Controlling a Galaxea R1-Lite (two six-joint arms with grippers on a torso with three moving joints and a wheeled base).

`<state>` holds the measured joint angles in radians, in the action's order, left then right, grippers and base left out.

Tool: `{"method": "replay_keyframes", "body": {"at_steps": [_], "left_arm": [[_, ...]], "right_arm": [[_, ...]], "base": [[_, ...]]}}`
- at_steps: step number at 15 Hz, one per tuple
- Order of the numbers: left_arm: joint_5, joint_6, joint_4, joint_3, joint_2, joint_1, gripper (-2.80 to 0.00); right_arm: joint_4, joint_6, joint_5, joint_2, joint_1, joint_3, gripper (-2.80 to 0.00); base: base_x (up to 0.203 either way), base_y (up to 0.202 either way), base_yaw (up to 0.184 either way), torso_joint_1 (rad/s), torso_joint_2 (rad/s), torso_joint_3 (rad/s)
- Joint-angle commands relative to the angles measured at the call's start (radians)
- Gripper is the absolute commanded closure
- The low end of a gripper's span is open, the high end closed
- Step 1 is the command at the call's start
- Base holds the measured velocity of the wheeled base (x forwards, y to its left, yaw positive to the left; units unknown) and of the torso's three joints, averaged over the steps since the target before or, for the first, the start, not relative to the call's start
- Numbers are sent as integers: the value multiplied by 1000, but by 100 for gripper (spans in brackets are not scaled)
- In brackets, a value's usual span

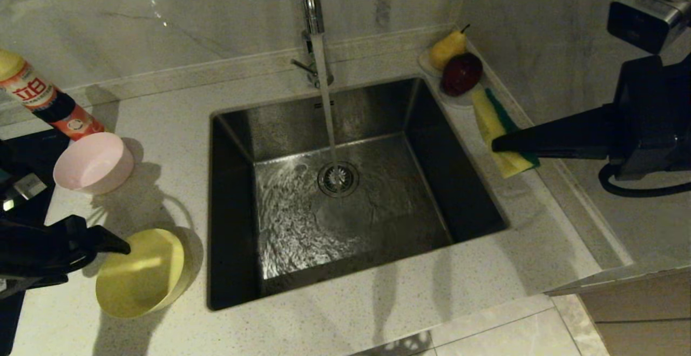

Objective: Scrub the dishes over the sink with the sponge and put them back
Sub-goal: Wash the bowl

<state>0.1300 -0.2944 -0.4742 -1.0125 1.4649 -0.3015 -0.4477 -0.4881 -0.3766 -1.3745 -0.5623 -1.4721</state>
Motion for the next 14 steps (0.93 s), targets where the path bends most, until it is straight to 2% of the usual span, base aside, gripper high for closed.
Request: {"method": "replay_keyframes", "body": {"at_steps": [1, 14], "left_arm": [[-1, -15, 65, 40, 28, 1, -280], [-13, -40, 69, 68, 31, 62, -280]], "right_arm": [[-2, -2, -2, 10, 2, 5, 0], [4, -4, -9, 49, 25, 56, 0]], "base": [[0, 0, 0, 0, 0, 0], [0, 0, 0, 0, 0, 0]]}}
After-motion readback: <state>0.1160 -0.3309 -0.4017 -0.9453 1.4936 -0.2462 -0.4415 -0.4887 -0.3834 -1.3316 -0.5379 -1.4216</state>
